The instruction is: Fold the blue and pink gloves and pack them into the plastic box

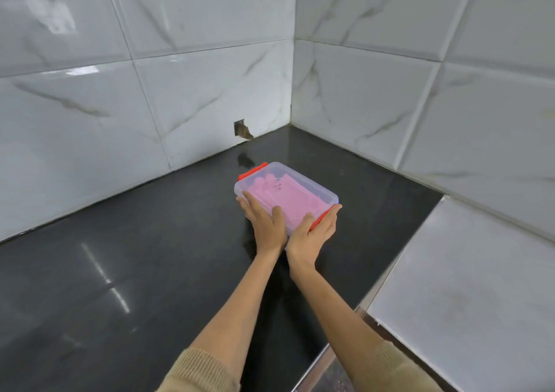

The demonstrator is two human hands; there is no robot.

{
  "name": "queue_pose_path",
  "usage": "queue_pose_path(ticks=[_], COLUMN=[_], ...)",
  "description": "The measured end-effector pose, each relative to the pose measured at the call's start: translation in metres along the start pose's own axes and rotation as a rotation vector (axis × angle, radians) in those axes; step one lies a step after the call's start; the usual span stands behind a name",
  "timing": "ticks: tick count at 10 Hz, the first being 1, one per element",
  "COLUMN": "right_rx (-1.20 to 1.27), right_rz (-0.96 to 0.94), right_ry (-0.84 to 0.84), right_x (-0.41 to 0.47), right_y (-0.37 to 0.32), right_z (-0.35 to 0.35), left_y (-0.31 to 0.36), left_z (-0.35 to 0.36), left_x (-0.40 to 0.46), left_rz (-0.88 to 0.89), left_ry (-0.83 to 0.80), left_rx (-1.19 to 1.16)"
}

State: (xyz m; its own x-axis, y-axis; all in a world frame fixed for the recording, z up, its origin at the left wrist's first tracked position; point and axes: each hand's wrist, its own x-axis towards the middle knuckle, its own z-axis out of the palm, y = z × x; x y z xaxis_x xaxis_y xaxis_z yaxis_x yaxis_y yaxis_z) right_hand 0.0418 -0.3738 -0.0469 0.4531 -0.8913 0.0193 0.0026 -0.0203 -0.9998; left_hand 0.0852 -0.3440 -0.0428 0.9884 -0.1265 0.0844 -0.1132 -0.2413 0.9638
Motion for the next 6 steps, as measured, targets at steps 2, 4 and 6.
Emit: queue_pose_path(ticks=[2, 4, 6], right_rx=[-0.218, -0.592, -0.610], right_rz=[0.021, -0.332, -0.573], right_ry=[0.023, 0.120, -0.117], right_x=[-0.002, 0.000, -0.036], right_y=[-0.004, -0.032, -0.051], right_z=[-0.007, -0.009, 0.037], left_y=[0.000, -0.010, -0.017], left_z=[-0.003, -0.037, -0.111], left_x=[0.003, -0.006, -0.014], left_rz=[0.003, 0.020, 0.075], left_ry=[-0.058, 0.041, 0.285], left_rx=[0.001, 0.125, 0.339])
